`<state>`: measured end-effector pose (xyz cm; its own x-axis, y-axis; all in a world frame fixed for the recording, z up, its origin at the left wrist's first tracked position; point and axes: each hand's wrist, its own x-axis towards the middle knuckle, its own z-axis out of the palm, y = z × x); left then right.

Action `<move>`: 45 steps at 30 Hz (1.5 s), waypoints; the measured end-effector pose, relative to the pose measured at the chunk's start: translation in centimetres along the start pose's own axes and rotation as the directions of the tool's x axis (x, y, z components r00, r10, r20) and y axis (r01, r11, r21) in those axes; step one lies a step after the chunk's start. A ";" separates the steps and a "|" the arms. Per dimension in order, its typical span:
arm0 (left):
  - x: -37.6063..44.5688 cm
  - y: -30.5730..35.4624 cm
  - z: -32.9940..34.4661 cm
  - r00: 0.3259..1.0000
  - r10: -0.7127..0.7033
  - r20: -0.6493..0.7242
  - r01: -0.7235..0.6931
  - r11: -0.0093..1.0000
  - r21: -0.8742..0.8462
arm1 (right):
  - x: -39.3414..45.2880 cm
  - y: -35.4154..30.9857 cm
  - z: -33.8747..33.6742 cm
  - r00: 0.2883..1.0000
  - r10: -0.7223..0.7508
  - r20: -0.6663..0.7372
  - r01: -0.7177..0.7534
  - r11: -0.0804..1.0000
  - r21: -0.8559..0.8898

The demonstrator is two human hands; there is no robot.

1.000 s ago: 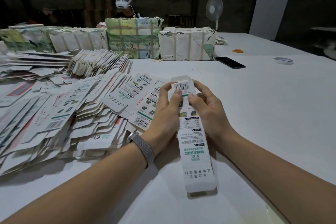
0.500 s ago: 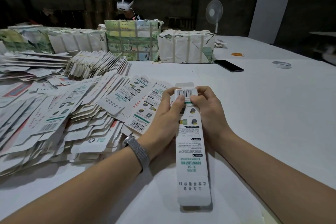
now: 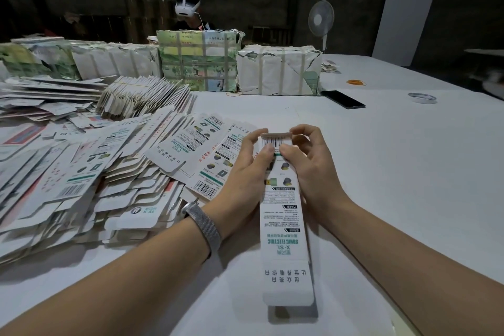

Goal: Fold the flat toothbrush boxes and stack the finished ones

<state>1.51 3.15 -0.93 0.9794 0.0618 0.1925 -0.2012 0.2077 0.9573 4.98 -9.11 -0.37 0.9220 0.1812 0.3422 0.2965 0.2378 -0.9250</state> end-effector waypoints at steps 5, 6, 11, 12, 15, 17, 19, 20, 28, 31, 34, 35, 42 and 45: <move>-0.4 0.6 0.1 1.000 -0.012 0.018 0.014 0.997 -0.072 | 0.0 0.1 0.1 1.000 0.015 0.002 -0.014 0.999 -0.043; -0.4 0.7 0.1 1.000 -0.018 0.019 0.019 0.998 -0.068 | 0.0 0.1 0.1 1.000 0.015 -0.007 -0.015 0.999 -0.045; -0.5 0.8 0.2 0.999 -0.017 0.029 0.019 0.999 -0.051 | 0.1 0.0 0.1 1.000 0.007 0.001 -0.007 1.000 -0.010; -0.6 0.8 0.3 0.999 -0.012 0.030 0.013 0.999 -0.048 | 0.1 -0.1 0.1 1.000 0.008 0.005 -0.007 1.000 -0.011; -0.7 0.8 0.5 1.000 0.003 0.025 -0.003 1.000 -0.017 | 0.0 -0.3 0.2 1.000 0.022 0.019 -0.023 1.000 0.015; -0.6 0.8 0.5 1.000 0.015 0.025 -0.016 1.000 0.025 | 0.2 -0.5 0.2 1.000 0.031 0.004 -0.031 0.999 0.030; -0.6 0.7 0.5 0.999 0.020 0.036 -0.021 0.999 0.043 | 0.5 -0.5 0.1 0.999 0.010 -0.036 -0.011 1.000 -0.022; -0.6 0.7 0.5 0.999 0.020 0.042 -0.022 0.999 0.041 | 0.6 -0.5 0.1 0.999 -0.002 -0.052 -0.001 0.999 -0.046; -0.5 0.2 0.4 0.998 0.017 0.064 -0.020 0.999 0.048 | 1.2 -0.5 0.3 0.989 0.126 -0.078 -0.127 0.992 -0.001; -0.5 0.1 0.3 0.997 0.020 0.081 -0.027 0.996 0.085 | 1.2 -0.4 0.1 0.979 0.198 -0.039 -0.196 0.979 0.049; -0.5 0.1 0.4 0.996 0.028 0.084 -0.035 0.996 0.086 | 1.1 -0.3 0.2 0.972 0.232 -0.023 -0.230 0.970 0.080; -0.6 0.1 0.4 0.996 0.027 0.086 -0.035 0.996 0.086 | 1.0 -0.4 0.1 0.970 0.243 -0.018 -0.241 0.967 0.079; -0.6 0.1 0.4 0.995 0.029 0.095 -0.041 0.990 0.134 | 0.8 -0.9 0.0 0.965 0.252 -0.072 -0.248 0.967 0.064; -0.6 0.3 0.2 0.996 0.040 0.081 -0.051 0.990 0.133 | 0.9 -0.7 0.1 0.968 0.225 -0.114 -0.220 0.974 0.050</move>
<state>0.90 2.96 -0.75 0.9688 -0.0095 0.2476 -0.2462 0.0722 0.9665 5.55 -9.02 0.64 0.9872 0.1203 0.1046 0.0734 0.2393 -0.9682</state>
